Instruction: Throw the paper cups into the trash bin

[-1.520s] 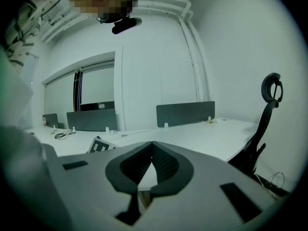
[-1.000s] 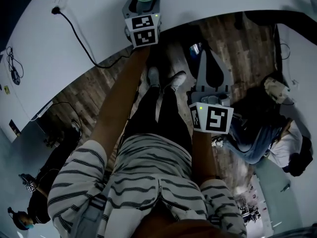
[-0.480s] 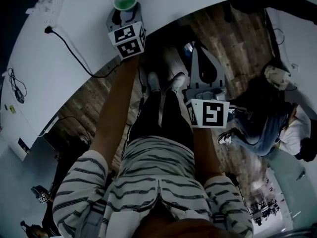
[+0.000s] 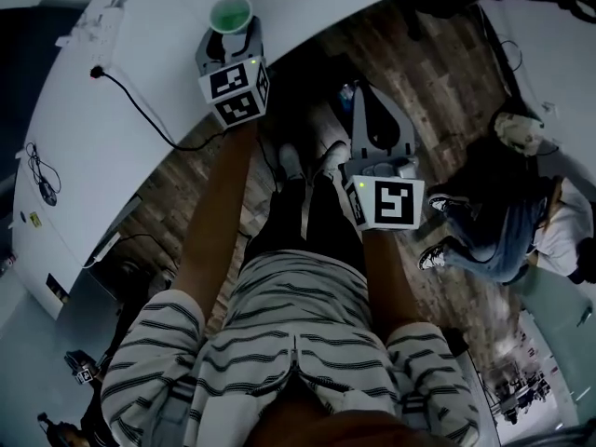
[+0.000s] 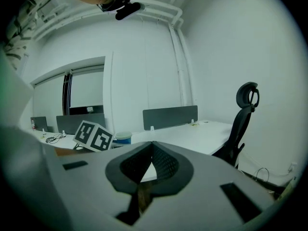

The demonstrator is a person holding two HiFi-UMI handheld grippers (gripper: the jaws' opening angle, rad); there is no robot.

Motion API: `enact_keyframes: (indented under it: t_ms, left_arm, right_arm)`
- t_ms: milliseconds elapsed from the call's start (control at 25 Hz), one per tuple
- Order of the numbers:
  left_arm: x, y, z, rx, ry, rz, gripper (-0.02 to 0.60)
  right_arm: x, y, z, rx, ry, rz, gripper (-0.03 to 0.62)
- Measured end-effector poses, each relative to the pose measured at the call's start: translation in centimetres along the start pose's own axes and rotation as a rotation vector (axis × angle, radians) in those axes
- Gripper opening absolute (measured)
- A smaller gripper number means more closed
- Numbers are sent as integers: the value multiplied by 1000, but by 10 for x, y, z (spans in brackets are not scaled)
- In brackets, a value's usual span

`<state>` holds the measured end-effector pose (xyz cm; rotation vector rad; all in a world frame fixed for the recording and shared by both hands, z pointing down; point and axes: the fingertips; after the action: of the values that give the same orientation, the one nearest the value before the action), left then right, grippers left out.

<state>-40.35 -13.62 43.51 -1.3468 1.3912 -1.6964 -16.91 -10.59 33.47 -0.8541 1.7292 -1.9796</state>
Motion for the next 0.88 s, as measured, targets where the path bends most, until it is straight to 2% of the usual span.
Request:
enact_keyframes:
  t_ms: [400, 880]
  left_arm:
    - [-52, 25, 67, 24, -109, 14, 273]
    - [-113, 64, 140, 48, -270, 52, 273]
  right_arm:
    - [-46, 26, 21, 3, -50, 43, 9]
    - [-101, 50, 50, 8, -151, 82, 9]
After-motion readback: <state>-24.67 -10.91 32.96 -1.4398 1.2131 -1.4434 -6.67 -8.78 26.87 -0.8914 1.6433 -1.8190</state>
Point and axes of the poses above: the fingertips, and each gripper's own axes: x forward along the fingers, z to its right, y out of its top, and after that the axes turned 2 degrees about z, right-handed
